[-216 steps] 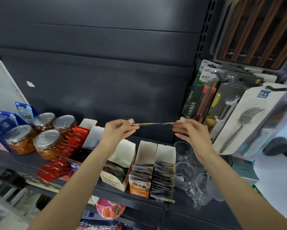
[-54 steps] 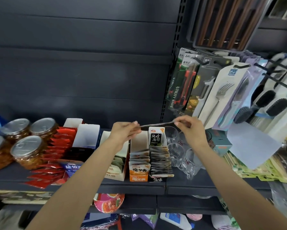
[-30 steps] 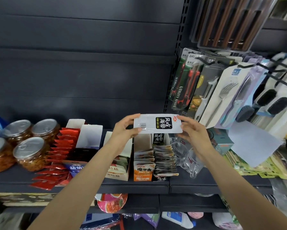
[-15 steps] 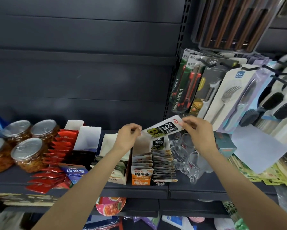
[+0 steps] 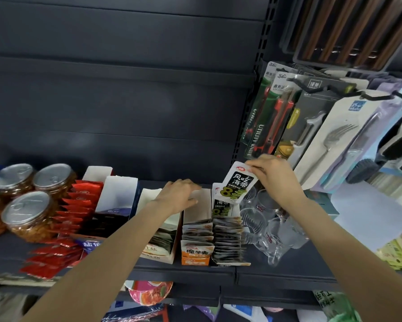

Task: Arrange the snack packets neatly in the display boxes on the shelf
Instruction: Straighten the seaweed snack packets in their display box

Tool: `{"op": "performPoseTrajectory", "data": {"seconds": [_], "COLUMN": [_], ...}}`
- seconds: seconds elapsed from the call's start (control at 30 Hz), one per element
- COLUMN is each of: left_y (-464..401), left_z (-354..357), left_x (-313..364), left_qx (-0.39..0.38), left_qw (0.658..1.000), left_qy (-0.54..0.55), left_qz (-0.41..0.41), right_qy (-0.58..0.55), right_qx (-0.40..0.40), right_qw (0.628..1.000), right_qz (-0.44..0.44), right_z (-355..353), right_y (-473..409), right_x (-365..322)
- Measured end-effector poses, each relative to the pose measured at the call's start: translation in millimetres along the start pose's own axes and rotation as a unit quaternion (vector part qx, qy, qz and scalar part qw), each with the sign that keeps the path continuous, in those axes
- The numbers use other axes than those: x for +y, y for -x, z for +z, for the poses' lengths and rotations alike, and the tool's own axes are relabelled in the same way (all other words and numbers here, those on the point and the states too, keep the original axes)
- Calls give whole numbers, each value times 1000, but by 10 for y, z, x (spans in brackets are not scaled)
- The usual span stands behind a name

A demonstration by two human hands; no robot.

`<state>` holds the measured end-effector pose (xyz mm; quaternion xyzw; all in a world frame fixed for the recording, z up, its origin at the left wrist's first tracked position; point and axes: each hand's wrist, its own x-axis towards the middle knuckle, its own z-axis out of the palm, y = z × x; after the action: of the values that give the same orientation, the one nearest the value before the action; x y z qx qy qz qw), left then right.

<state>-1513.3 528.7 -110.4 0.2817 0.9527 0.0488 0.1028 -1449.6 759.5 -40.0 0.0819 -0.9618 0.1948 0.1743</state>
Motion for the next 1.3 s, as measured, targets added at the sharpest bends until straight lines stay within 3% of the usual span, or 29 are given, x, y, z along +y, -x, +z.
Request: {"op": "performPoseTrajectory", "data": {"seconds": [0.23,0.43,0.77,0.97,1.13,1.3], "left_y": [-62,-84,-91,-46,2,59], "left_z": [34,56,66,64,107,136], "left_x": [-25,-28,-43,-41,-16,5], "left_qx": [5,14,21,21,43,48], "left_qw": [1000,1000,1000,1000,999,998], "left_qy": [-7,-2,8,-3,-30,-36], "left_qz": [5,9,8,5,-10,-21], "right_qy": [20,47,54,95,-31,-110], "right_qx": [-104,-175,-93,-112,-121,-221], "right_qw": [994,981,992,988,990,964], "right_qz": [-6,67,64,55,64,96], "right_z": [273,607,933,954,789,594], "right_y": [-82,-163,-112,-116,30,217], "right_x": [-7,4,77,45,48,18]}}
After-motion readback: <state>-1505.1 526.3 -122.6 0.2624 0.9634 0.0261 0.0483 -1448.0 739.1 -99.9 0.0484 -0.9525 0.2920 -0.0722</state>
